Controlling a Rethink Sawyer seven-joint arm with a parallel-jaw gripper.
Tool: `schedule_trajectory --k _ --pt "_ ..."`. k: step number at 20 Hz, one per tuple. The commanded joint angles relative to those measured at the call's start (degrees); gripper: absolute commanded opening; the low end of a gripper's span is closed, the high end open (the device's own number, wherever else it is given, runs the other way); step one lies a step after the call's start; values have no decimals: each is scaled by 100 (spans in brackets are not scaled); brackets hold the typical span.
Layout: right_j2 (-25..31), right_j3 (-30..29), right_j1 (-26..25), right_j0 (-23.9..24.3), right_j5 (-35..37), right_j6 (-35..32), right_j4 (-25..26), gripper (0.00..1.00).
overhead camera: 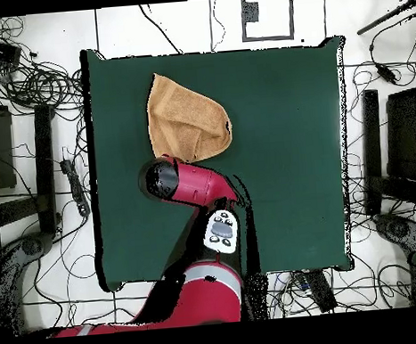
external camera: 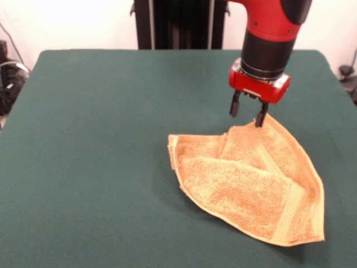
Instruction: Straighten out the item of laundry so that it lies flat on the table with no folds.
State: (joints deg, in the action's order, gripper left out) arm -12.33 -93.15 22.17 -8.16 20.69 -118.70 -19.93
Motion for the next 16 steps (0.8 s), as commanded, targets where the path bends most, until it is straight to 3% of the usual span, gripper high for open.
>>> schedule_trajectory --k 1,16 --pt "291 74 -95 1 696 -614 162 100" --pt "261 38 27 -20 784 -620 197 100"
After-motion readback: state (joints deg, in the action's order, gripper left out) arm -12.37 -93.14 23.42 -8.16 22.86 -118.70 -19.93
